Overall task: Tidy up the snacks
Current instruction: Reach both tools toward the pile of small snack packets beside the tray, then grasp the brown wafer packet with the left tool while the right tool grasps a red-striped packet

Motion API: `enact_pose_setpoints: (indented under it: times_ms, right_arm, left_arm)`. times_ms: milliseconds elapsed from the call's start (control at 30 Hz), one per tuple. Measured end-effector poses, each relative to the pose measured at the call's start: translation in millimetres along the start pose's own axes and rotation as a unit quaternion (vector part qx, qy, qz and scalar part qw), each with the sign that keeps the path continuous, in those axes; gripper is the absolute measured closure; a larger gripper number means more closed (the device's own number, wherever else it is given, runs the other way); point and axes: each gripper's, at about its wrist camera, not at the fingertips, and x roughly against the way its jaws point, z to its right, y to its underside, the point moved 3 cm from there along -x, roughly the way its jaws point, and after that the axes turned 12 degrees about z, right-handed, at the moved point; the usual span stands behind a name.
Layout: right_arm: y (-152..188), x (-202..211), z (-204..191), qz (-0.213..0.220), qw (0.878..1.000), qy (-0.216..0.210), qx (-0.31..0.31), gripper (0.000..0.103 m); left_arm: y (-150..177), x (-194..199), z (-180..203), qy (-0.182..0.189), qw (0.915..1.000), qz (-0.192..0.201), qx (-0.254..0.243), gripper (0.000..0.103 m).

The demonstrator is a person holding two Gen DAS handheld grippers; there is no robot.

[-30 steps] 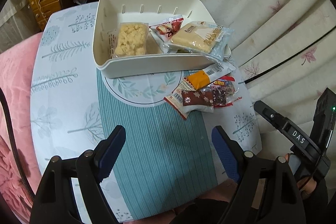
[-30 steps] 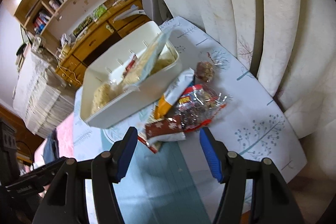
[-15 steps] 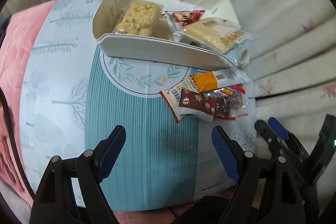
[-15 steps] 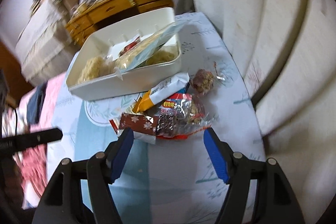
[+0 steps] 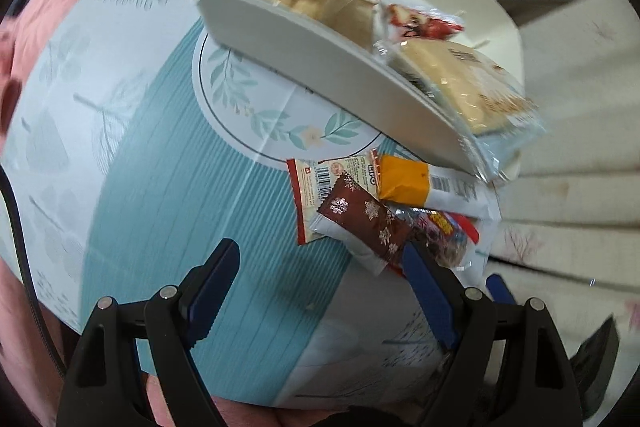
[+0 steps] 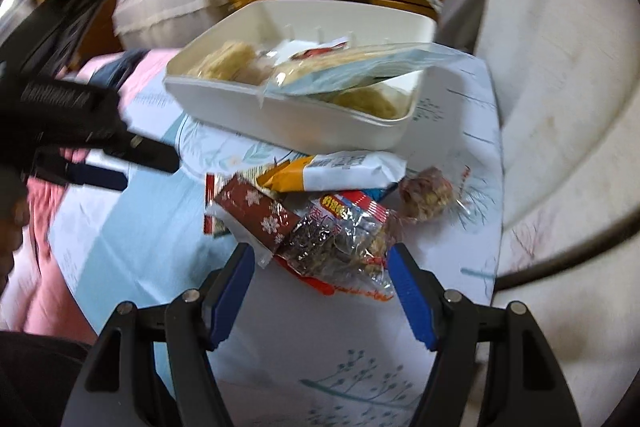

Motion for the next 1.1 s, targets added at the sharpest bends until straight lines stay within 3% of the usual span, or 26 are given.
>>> enact_pose_setpoints:
  times_ms: [200, 433, 767, 933, 1100]
  right_arm:
    - [10.1, -14.1, -7.7, 0.004, 0.995, -0.017, 0.096, 0.033]
    - [20.9, -29.1, -17.9, 0.016, 0.98, -0.034, 0.197, 0.033]
    - [30.9, -35.7, -30.0, 0.04, 0.955, -0.066, 0.287, 0.034]
    - [36.8, -43.0, -36.0, 0.033, 0.949, -0.077, 0.305, 0.034]
    - [36.4, -48.6, -33.9, 0.023, 0.952, -0.091, 0.29, 0.034]
  left_arm:
    - [7.7, -30.5, 0.0, -0.018, 0.9974, -0.027, 0.064, 0.02]
    - [15.5, -64.1, -0.2, -0.039, 0.989, -0.067, 0.126, 0.021]
    - [17.4, -92.3, 5.2, -0.054, 0.9813, -0.086, 0.164, 0.031]
    - [16.4, -101.2, 8.0, -0.064, 0.9796, -0.085, 0.171, 0.031]
    - [12.2, -103.9, 15.4, -0.074, 0.9797, -0.079, 0.169, 0.032]
